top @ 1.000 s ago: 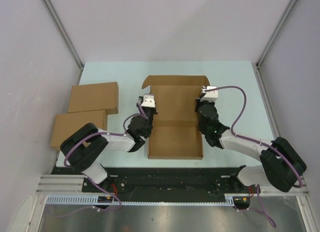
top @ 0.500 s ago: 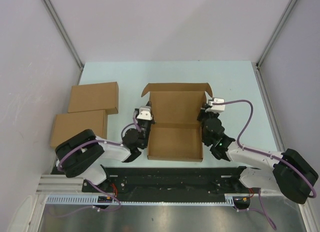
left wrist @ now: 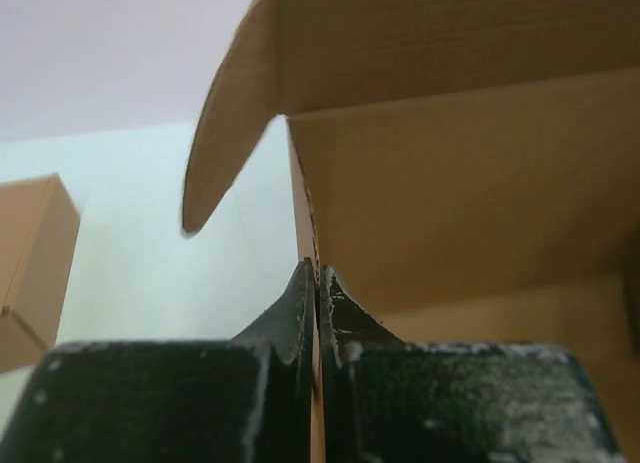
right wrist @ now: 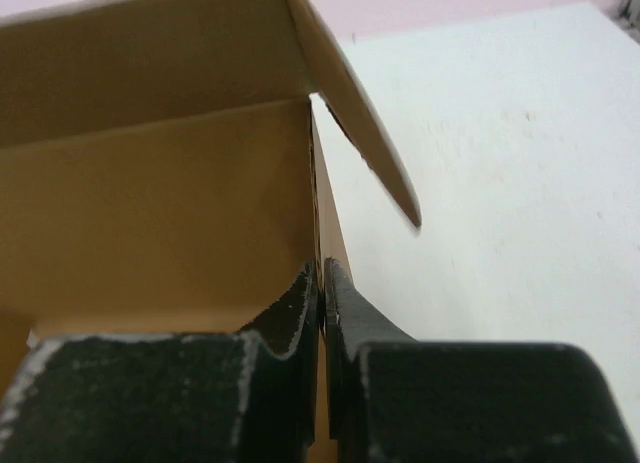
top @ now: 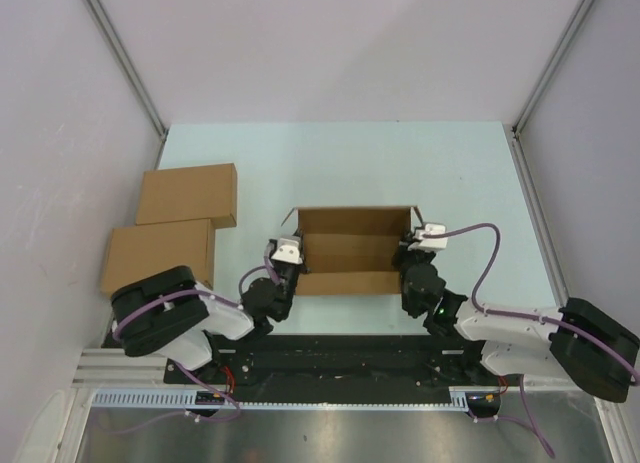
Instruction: Fold the paper box
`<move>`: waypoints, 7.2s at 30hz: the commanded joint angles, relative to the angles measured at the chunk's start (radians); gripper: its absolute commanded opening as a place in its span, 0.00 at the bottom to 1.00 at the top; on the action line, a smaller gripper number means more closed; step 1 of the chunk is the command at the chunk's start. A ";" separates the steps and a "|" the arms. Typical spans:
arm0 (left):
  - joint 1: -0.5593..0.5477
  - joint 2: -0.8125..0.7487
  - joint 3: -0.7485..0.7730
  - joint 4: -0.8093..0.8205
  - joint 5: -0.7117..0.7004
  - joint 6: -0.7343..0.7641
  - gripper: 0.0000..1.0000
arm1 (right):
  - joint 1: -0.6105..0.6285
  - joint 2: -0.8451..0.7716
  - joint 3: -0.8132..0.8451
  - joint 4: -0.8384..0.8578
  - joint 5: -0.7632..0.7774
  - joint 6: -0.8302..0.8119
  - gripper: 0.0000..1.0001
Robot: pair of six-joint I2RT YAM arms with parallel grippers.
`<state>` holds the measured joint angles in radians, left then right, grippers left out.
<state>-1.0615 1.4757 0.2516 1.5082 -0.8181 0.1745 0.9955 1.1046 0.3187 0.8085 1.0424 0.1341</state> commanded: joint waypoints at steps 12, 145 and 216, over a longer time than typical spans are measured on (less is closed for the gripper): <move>-0.115 0.038 -0.103 0.218 -0.105 -0.067 0.03 | 0.195 -0.078 -0.038 -0.389 0.100 0.176 0.35; 0.259 -0.089 0.239 -1.347 0.384 -1.004 0.66 | -0.512 -0.081 0.008 -0.634 -1.068 0.547 0.73; 0.255 -0.196 0.224 -1.408 0.441 -0.922 0.04 | -0.426 0.190 0.280 -0.870 -0.929 0.412 0.36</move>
<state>-0.8379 1.3254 0.4244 0.1398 -0.2974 -0.7506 0.5198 1.3682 0.6334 0.0021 0.1024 0.5014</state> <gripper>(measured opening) 0.026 0.367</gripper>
